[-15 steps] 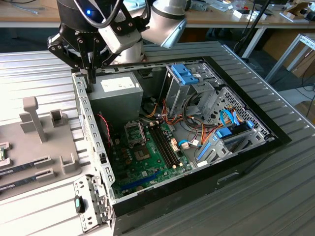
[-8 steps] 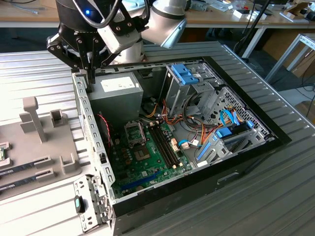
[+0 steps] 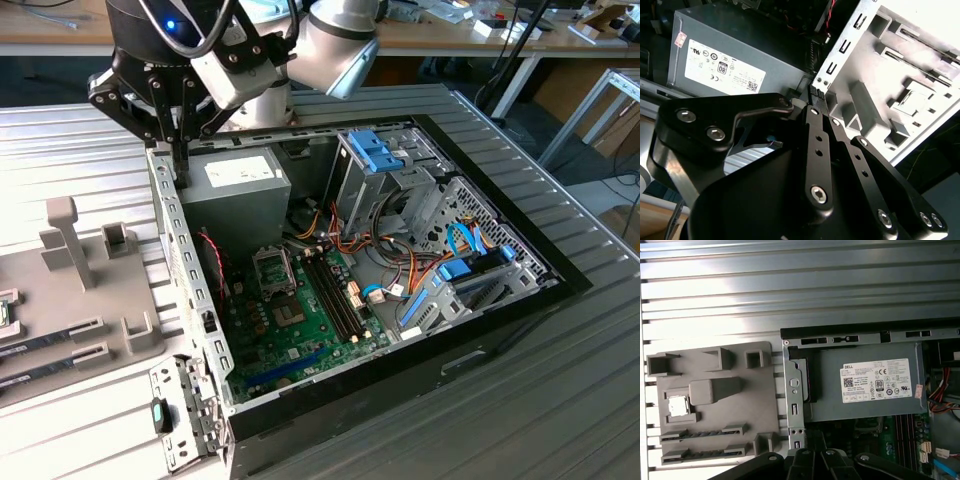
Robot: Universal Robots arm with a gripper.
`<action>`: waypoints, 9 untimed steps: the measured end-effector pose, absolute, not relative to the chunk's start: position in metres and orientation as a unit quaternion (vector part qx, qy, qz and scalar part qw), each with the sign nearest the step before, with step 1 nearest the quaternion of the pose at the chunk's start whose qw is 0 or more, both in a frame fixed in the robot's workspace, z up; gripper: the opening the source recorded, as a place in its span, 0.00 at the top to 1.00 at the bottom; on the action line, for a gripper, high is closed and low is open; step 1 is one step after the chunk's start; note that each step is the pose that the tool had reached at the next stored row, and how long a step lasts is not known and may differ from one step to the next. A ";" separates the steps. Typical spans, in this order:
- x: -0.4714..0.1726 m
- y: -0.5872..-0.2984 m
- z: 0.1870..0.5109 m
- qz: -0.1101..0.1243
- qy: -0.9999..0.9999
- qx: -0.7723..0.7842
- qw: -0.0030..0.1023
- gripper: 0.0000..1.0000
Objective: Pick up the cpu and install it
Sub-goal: 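Reach for the cpu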
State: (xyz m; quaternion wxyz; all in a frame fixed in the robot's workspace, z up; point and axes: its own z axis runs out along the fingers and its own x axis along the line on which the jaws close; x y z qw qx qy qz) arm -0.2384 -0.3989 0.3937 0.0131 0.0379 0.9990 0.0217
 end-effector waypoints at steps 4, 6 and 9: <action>-0.239 -0.399 0.394 0.022 0.999 0.038 0.013 0.89; -0.240 -0.399 0.394 0.022 0.999 0.038 0.013 0.89; -0.241 -0.399 0.394 0.022 0.999 0.038 0.013 0.89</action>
